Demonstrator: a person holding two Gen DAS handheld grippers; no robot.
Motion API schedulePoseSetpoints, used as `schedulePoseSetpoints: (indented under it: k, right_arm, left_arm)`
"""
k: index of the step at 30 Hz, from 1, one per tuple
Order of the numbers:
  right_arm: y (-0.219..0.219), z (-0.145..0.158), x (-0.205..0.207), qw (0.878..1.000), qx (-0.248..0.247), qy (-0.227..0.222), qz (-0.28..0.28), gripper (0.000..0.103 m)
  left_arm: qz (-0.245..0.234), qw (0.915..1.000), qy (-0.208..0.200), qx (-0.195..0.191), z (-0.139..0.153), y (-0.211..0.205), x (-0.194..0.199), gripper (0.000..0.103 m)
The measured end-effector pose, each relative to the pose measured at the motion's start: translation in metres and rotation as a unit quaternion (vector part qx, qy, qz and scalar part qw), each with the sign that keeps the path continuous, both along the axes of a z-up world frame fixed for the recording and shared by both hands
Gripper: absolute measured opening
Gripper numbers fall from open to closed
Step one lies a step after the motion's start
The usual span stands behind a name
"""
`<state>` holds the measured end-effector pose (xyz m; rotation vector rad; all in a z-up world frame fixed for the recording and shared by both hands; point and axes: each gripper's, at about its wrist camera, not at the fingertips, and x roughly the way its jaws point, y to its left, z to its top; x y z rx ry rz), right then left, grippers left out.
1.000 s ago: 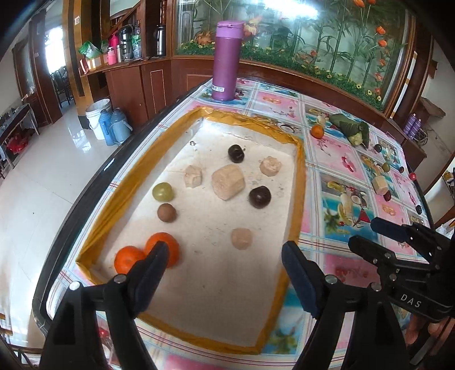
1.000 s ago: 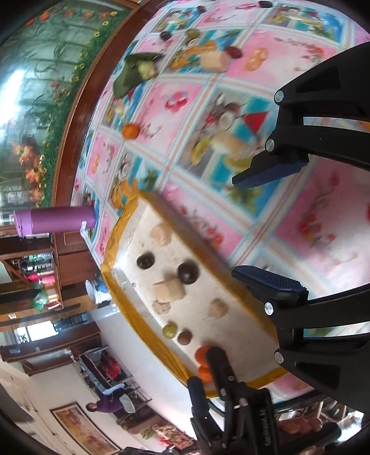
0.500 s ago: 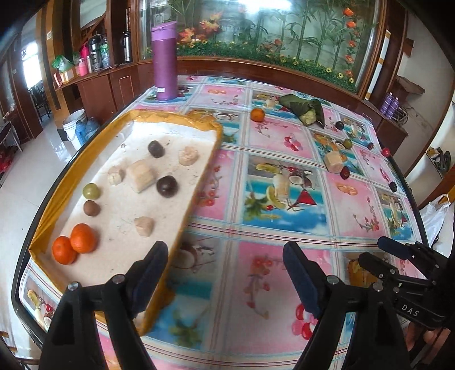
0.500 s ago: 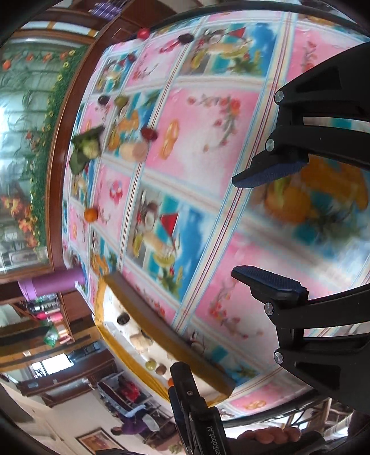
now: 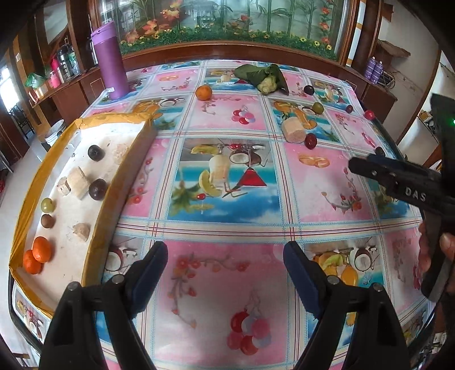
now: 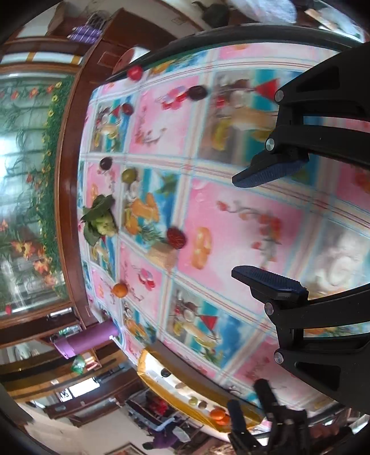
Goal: Organize fruits
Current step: 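Grasp a red date with the right tool while the left tool grasps a tan cylindrical chunk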
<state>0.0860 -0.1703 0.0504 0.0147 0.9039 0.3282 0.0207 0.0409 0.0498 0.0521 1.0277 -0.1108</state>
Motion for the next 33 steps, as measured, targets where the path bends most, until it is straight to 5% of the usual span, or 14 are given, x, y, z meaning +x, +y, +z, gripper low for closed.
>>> schedulePoseSetpoints:
  k: [13,16,18,33]
  right_arm:
    - [0.029,-0.037,0.072,0.993,-0.034,-0.013,0.116,0.058]
    - [0.028,-0.037,0.077,0.991,-0.026,-0.017,0.129,0.043]
    - [0.026,-0.036,0.078,0.991,-0.036,-0.017,0.129,0.029]
    - [-0.023,-0.026,0.023,0.996,-0.035,-0.019,0.086,0.029]
  left_arm:
    - [0.033,0.9991,0.024,0.01,-0.01,0.008,0.012,0.086]
    - [0.028,0.9992,0.026,0.015,-0.01,0.0,0.022,0.086]
    - [0.021,0.9993,0.024,0.017,-0.009,-0.008,0.03,0.086]
    - [-0.002,0.9996,0.006,-0.029,-0.014,-0.108,0.134,0.086]
